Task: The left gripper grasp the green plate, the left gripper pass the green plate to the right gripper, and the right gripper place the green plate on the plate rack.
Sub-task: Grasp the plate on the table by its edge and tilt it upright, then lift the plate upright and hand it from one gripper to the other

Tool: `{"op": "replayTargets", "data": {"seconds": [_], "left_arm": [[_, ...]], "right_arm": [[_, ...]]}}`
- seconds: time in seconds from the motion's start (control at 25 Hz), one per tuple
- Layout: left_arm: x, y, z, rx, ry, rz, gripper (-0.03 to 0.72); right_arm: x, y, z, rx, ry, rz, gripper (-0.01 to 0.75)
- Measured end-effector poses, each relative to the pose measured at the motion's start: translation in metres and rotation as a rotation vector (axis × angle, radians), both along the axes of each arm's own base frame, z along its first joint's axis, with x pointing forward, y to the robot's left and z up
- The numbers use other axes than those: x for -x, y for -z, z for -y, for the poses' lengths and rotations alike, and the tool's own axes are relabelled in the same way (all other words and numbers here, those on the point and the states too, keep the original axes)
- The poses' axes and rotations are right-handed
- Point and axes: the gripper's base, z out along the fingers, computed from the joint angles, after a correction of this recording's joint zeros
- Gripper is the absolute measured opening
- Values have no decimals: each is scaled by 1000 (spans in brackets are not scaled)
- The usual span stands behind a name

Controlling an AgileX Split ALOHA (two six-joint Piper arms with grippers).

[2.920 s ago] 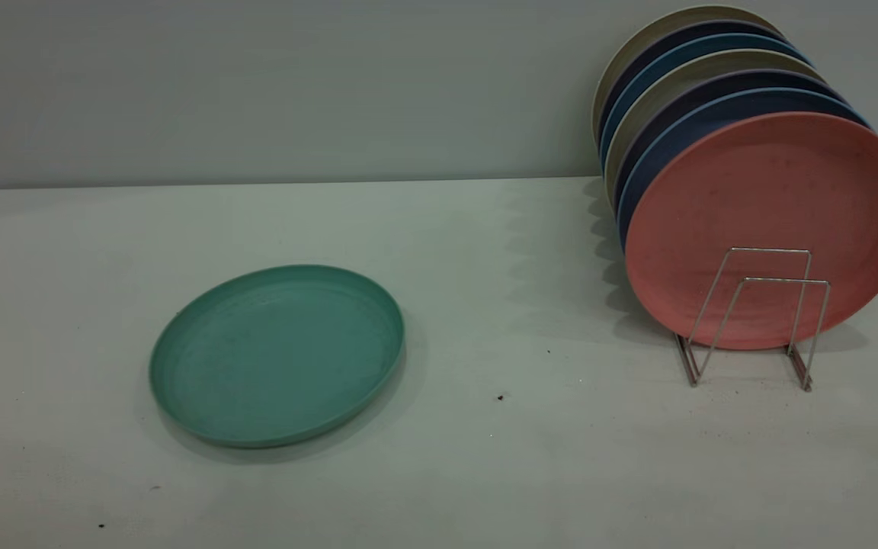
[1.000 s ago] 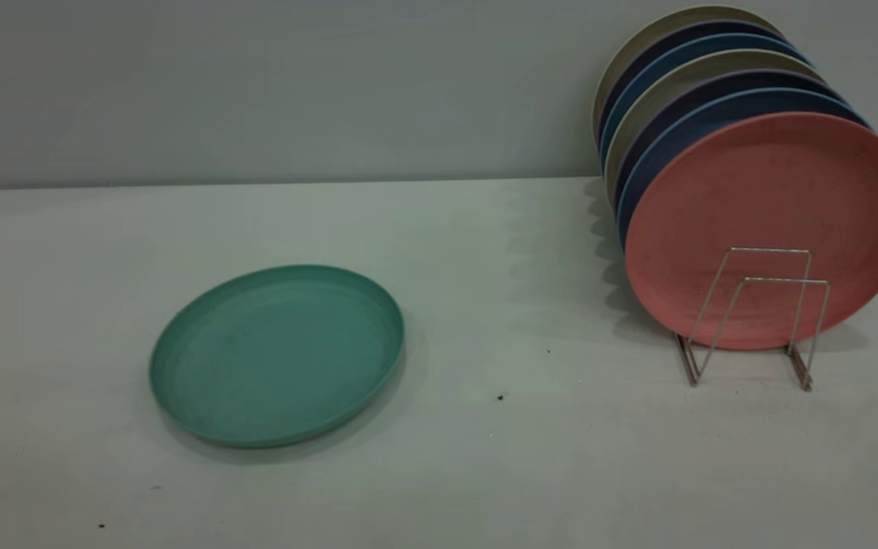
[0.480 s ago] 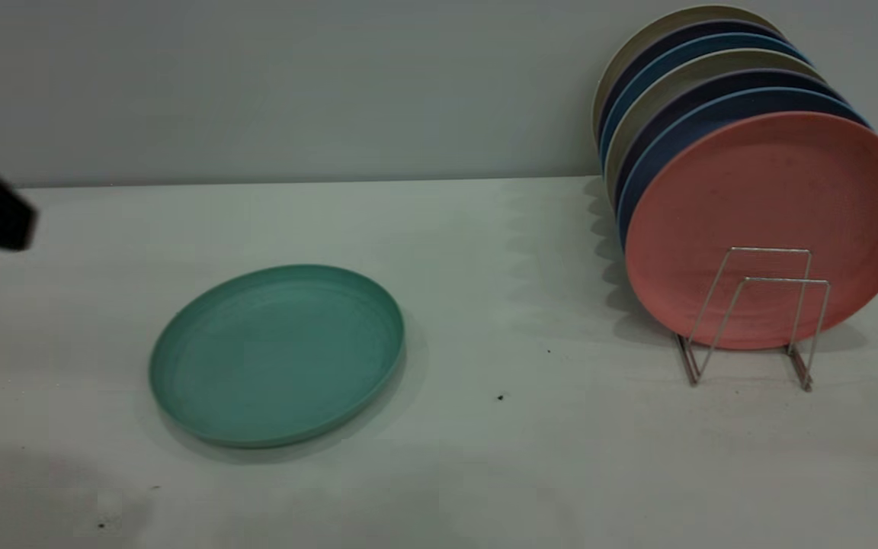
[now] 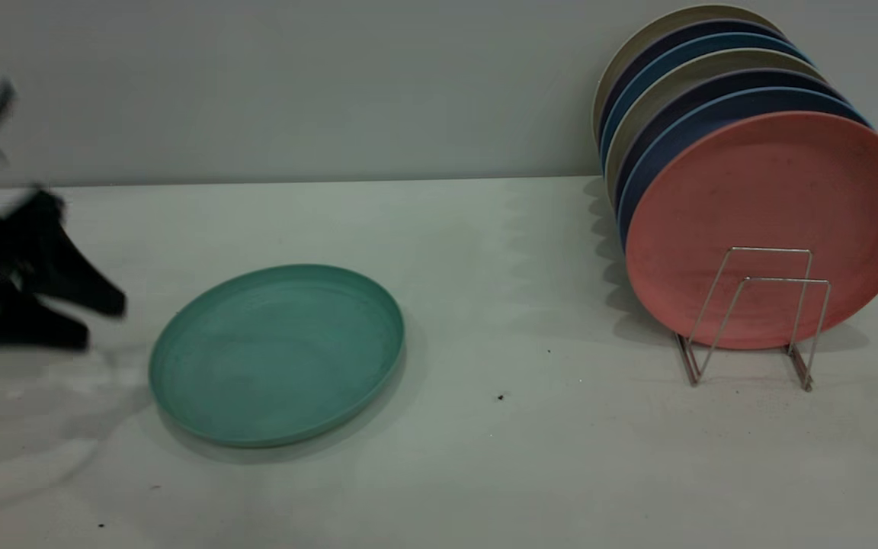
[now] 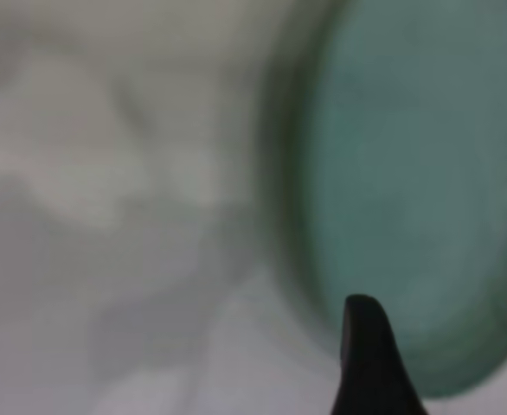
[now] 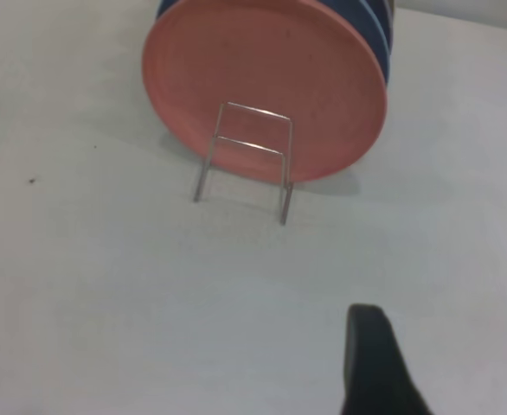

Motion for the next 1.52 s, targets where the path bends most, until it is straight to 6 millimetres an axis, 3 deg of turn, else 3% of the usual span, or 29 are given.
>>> {"op": "replayTargets", "data": {"seconds": [0.16,0.32,0.72,0.84,0.96,1.04,1.16,1.4,1.52], "left_arm": [[-5,27,2,-9,10,-36,472],[-13,30,2,-31,1,0,472],[-15,52,28,-31,32,-28,458],[-16,53,27,-43,26,-27,354],[-16,55,25,-68,13,-26,129],[-17,55,24,-79,4,-26,45],[-20,46,21,-122,5,9,16],[-29,-20,21,-177,96,195,14],[-26,-38,30,-182,184,241,14]], "right_arm": [[0,0,0,-16,6,-8,429],[0,1,-1,-27,7,-14,429],[0,0,-1,-32,8,-10,429],[0,0,-2,-54,5,-11,429],[-1,-1,-6,-123,-4,-10,428],[-4,0,-11,-185,-15,-24,423],[-16,4,-18,-267,-45,-84,410],[-62,38,-25,-330,-77,-174,403],[-88,55,-30,-374,-99,-218,402]]}}
